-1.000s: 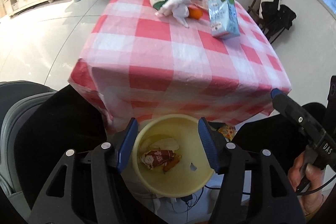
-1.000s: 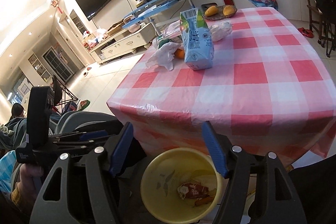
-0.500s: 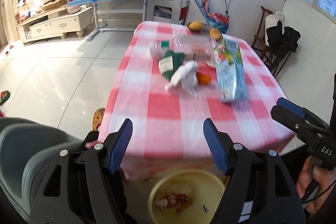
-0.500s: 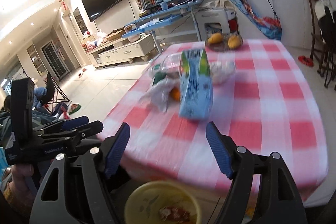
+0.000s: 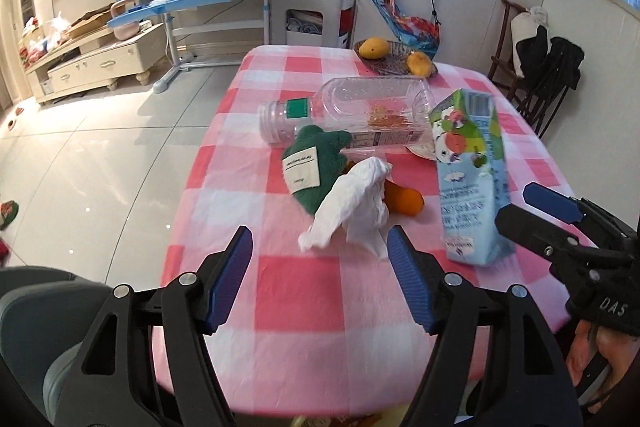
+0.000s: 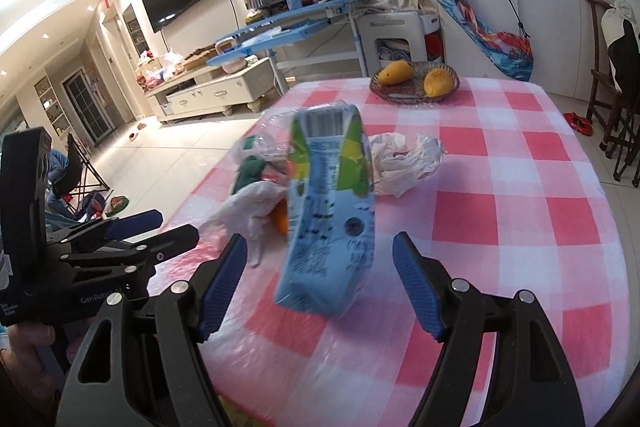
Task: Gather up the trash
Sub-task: 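Grasp the juice carton with the right tool while the left tool grasps another white tissue, then carry the carton and tissue over the yellow bucket and open both tools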
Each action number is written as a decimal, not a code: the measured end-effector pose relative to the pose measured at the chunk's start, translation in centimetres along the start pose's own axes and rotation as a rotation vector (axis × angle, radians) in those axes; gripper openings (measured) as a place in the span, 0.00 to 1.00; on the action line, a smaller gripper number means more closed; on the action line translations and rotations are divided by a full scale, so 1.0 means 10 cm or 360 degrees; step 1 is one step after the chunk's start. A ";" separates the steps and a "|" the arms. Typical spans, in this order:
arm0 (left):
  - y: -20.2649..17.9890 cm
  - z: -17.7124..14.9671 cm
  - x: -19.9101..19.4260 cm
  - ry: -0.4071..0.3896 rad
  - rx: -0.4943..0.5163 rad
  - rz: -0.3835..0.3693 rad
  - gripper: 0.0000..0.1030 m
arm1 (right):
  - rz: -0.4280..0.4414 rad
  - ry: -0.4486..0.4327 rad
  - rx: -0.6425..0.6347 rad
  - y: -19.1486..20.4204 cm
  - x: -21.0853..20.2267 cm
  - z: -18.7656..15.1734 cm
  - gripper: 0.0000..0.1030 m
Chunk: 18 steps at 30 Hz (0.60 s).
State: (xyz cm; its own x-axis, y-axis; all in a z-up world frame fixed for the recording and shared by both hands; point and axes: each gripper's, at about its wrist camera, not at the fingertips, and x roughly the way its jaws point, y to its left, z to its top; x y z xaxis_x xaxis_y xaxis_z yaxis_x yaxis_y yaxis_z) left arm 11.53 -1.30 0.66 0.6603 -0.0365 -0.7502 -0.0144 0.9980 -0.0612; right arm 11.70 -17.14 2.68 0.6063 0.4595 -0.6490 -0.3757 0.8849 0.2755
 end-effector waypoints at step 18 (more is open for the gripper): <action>0.00 0.03 0.15 0.0059 -0.0119 -0.0211 0.04 | 0.0304 0.0039 0.0243 -0.16 -0.07 0.00 0.52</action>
State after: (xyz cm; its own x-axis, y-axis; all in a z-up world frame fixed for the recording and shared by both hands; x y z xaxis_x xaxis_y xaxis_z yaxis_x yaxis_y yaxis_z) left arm 12.71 -1.30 -0.31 0.6321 -0.1706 -0.7559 0.0140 0.9778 -0.2090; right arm 11.87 -18.83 2.69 0.5167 0.6194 -0.5910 -0.3704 0.7841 0.4979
